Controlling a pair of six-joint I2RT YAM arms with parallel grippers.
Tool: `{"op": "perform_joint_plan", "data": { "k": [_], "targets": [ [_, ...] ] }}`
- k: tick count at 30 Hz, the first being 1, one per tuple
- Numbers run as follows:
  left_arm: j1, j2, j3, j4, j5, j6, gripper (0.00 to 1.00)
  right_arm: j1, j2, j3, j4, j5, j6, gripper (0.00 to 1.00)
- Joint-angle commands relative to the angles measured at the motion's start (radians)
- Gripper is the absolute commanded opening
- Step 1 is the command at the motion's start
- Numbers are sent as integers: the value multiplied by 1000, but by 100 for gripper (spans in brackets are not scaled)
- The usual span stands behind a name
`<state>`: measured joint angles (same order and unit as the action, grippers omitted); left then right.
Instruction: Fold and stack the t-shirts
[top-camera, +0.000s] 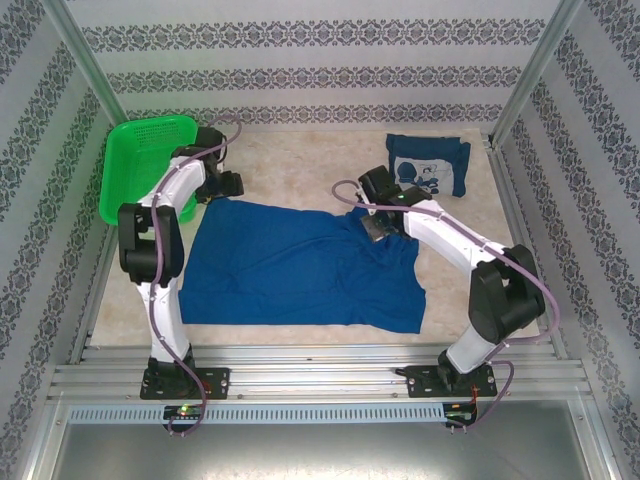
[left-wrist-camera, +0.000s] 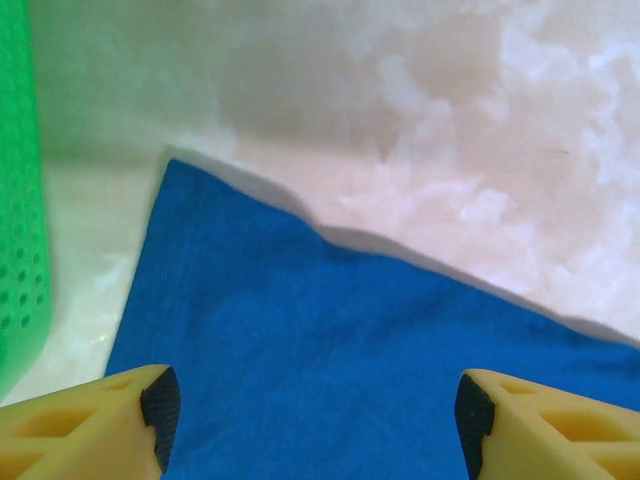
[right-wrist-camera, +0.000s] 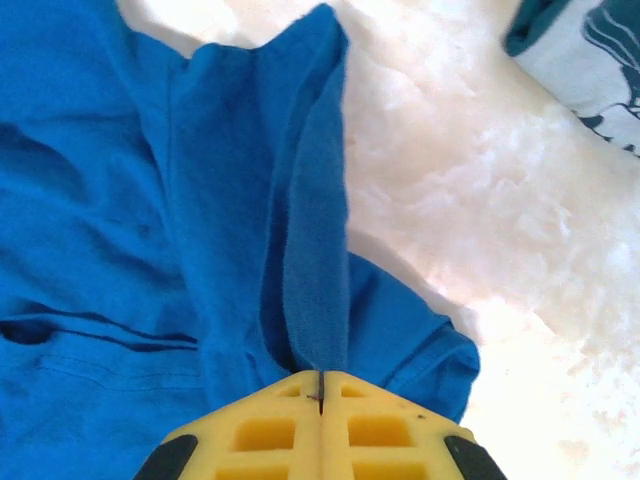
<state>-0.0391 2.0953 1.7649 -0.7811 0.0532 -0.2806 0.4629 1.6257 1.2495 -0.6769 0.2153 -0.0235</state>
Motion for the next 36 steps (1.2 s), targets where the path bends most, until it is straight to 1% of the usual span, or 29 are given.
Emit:
{"op": "perform_joint_plan", "data": {
  "k": [1, 4, 11, 14, 17, 20, 23, 27, 30, 34, 36],
  "targets": [
    [1, 59, 85, -71, -89, -12, 74, -24, -54, -34, 7, -26, 41, 0],
    [1, 117, 138, -89, -129, -18, 74, -52, -87, -57, 1, -22, 52, 0],
    [-4, 164, 176, -69, -132, -29, 74, -138, -172, -93, -30, 25, 9, 0],
    [-4, 184, 188, -71, -152, -31, 74, -169, -186, -88, -36, 18, -11, 0],
    [-5, 208, 203, -69, -171, -31, 74, -174, -185, -81, -39, 14, -18, 0],
    [-4, 244, 239, -97, -198, -34, 69, -174, -178, -81, -43, 13, -19, 0],
    [-2, 282, 280, -124, -220, -46, 69, -175, -178, -87, -46, 10, -19, 0],
    [0, 311, 316, -120, -237, -54, 68, -175, -190, -97, -46, 6, -18, 0],
    [2, 344, 361, -146, -241, -60, 66, -177, -198, -104, -52, 9, -18, 0],
    [4, 364, 372, -155, -272, -65, 64, -181, -210, -119, -55, 10, -16, 0],
    [5, 374, 380, -161, -276, -66, 60, -182, -218, -129, -55, 11, -15, 0]
  ]
}}
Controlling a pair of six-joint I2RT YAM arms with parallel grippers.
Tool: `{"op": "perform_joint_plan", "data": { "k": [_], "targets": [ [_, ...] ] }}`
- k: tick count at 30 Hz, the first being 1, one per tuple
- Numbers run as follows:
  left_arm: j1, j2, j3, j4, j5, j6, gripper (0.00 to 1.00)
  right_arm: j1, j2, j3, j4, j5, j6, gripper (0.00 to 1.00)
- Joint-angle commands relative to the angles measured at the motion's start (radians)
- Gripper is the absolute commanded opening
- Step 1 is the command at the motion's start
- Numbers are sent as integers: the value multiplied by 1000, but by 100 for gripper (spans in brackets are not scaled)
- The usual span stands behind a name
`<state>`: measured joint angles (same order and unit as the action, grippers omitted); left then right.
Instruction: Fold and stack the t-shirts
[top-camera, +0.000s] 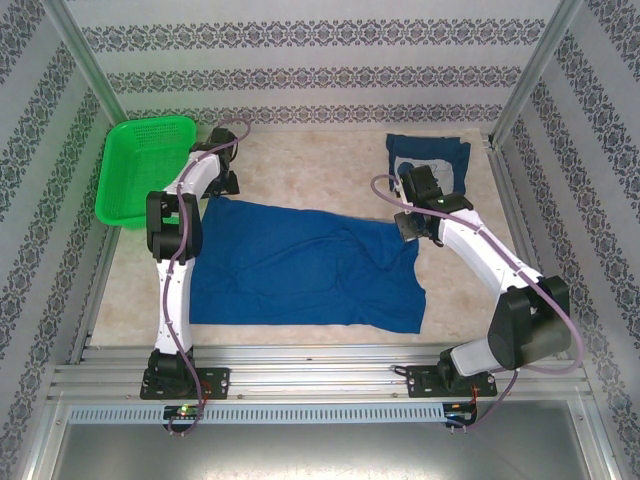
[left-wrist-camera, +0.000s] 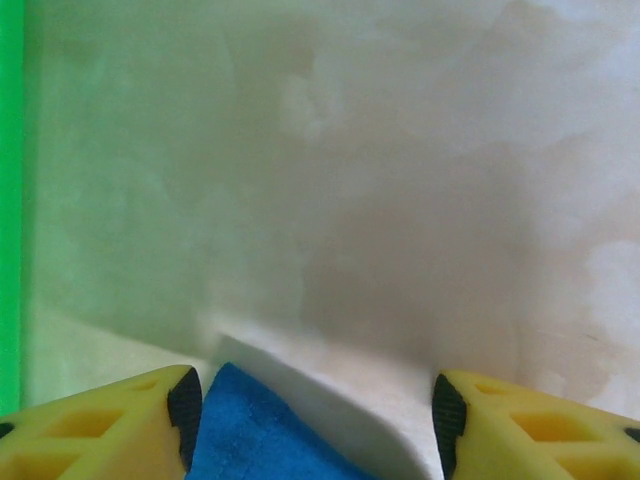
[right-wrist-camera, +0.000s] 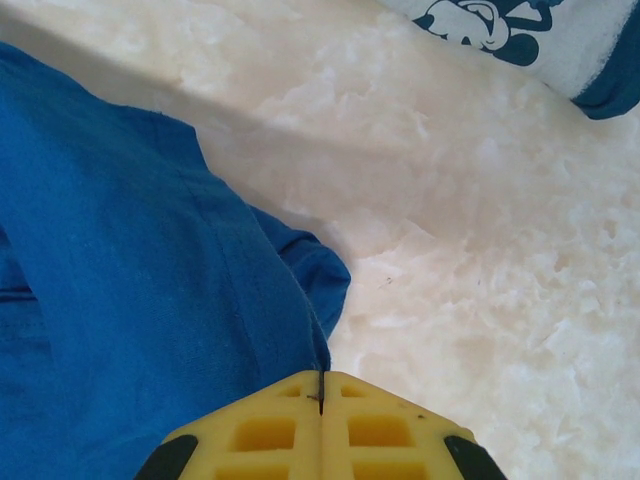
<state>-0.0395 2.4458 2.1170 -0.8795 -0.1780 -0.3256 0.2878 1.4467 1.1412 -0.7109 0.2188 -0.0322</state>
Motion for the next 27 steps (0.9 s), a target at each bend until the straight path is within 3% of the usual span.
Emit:
{"op": "perform_joint_plan", "data": {
  "k": [1, 7, 13, 22, 27],
  "targets": [
    [6, 25, 30, -68, -47, -23, 59, -7, -41, -23, -21, 10, -6, 0],
    [14, 33, 30, -87, -44, -29, 55, -10, -45, -32, -28, 16, -14, 0],
    [13, 19, 14, -92, -21, -33, 38, -12, -39, -27, -28, 26, -13, 0],
    [30, -15, 18, -98, -28, -8, 0, -10, 4, 3, -25, 30, -7, 0],
    [38, -56, 24, -96, -27, 8, 0, -10, 34, 24, -16, 28, -6, 0]
  ]
}}
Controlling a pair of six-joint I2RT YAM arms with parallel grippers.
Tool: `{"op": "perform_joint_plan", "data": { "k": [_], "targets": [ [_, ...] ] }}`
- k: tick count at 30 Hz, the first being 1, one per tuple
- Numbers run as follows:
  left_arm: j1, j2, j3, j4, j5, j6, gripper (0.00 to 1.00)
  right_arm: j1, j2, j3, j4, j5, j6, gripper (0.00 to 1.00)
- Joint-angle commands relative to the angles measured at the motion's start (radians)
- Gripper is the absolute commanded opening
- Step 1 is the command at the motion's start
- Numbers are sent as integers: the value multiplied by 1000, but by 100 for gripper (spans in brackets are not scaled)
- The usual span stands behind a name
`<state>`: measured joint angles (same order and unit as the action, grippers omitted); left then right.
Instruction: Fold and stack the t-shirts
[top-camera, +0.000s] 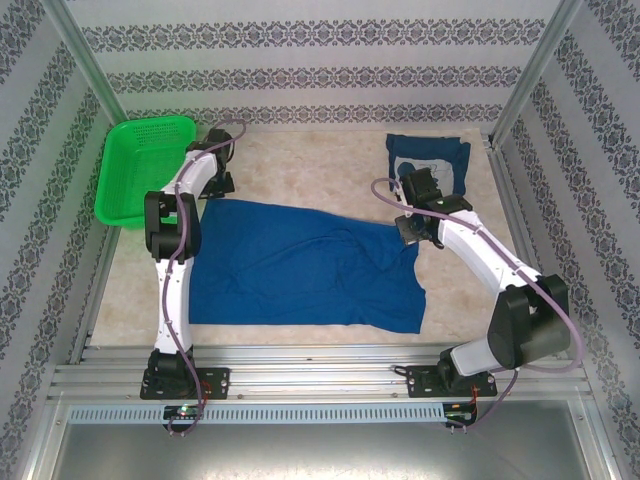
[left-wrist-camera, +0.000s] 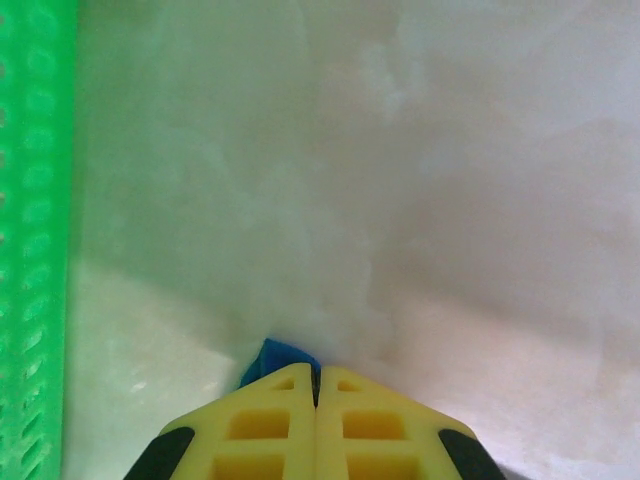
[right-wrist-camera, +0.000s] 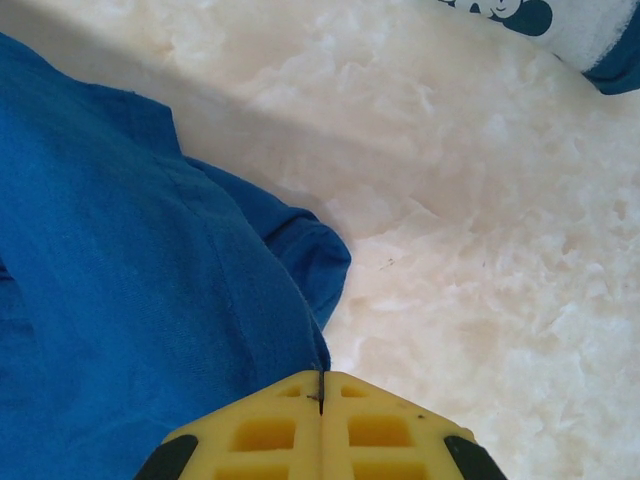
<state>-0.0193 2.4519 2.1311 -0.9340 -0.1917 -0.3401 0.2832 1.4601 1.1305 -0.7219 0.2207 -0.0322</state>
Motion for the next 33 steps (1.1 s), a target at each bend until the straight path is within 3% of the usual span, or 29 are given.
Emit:
{"op": "perform_joint_plan", "data": {
  "k": [1, 8, 18, 25, 33],
  "targets": [
    [18, -72, 10, -40, -13, 21, 0, -6, 29, 40, -7, 29, -9, 0],
    [18, -173, -11, -3, 33, 15, 0, -39, 63, 104, 11, -20, 9, 0],
    [18, -334, -141, 83, 118, 26, 0, -152, 127, 261, -11, -224, 77, 0],
    [19, -464, -262, 160, 153, 33, 0, -158, 112, 306, -16, -327, 100, 0],
    [19, -559, -369, 214, 204, 41, 0, -161, 128, 426, -50, -352, 60, 0]
  ]
}}
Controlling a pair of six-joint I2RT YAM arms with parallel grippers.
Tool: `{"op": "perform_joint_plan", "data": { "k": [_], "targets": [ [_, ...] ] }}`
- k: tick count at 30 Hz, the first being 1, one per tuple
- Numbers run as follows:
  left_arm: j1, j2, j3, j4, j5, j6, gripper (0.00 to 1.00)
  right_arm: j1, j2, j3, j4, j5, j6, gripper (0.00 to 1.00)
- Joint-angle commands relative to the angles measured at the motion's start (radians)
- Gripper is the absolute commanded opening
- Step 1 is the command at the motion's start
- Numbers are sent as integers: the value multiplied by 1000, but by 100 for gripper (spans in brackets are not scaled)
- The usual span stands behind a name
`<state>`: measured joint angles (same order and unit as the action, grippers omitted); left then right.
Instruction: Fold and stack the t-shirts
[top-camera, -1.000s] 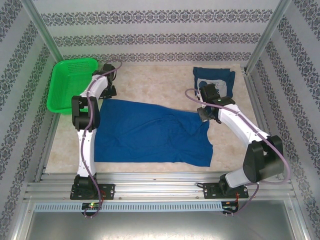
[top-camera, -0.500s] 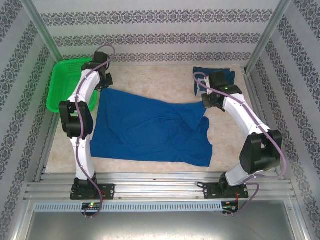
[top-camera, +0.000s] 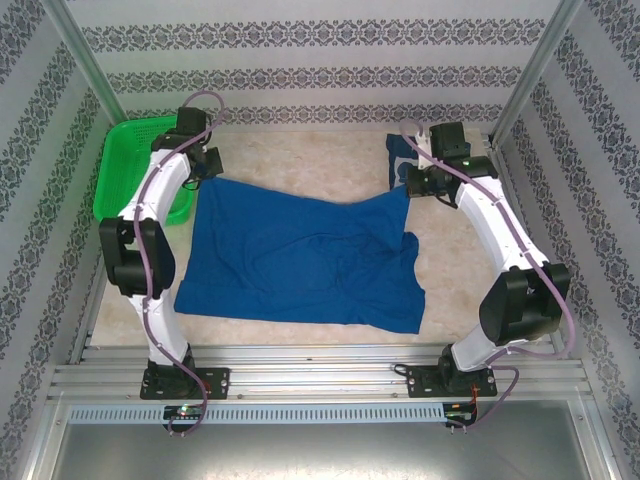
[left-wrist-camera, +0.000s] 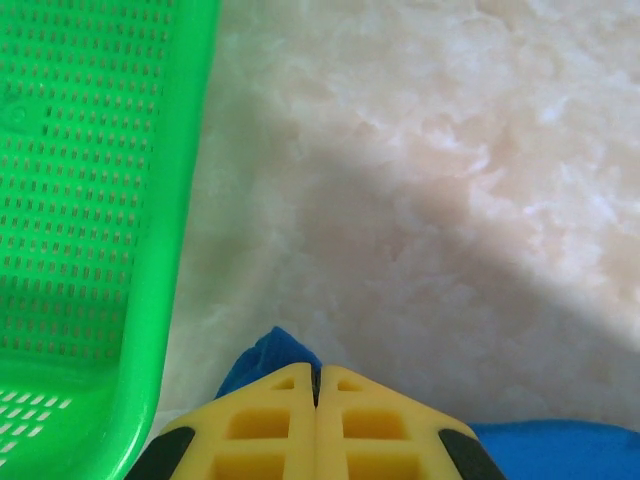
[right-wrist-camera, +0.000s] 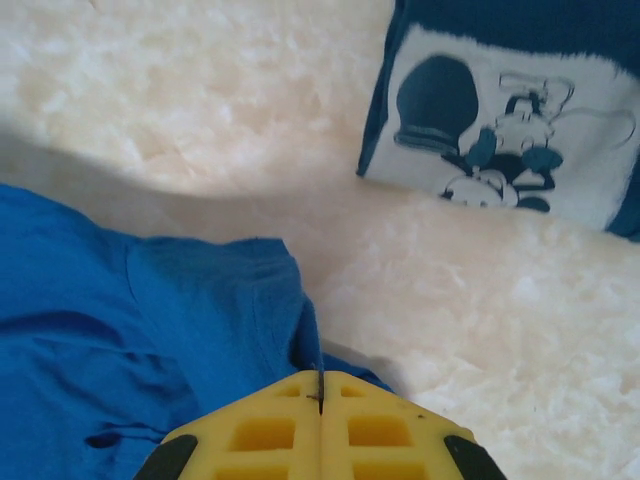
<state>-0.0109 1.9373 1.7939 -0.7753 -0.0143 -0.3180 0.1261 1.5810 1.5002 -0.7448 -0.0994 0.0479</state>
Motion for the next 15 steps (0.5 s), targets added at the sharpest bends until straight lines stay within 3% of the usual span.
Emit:
{"op": "perform_joint_plan", "data": {
  "k": [1, 15],
  "targets": [
    [11, -53, -45, 61, 30, 19, 0, -2, 13, 69, -37, -31, -28, 0],
    [11, -173, -128, 108, 48, 48, 0, 32, 27, 150, -19, -53, -90, 0]
  ]
}}
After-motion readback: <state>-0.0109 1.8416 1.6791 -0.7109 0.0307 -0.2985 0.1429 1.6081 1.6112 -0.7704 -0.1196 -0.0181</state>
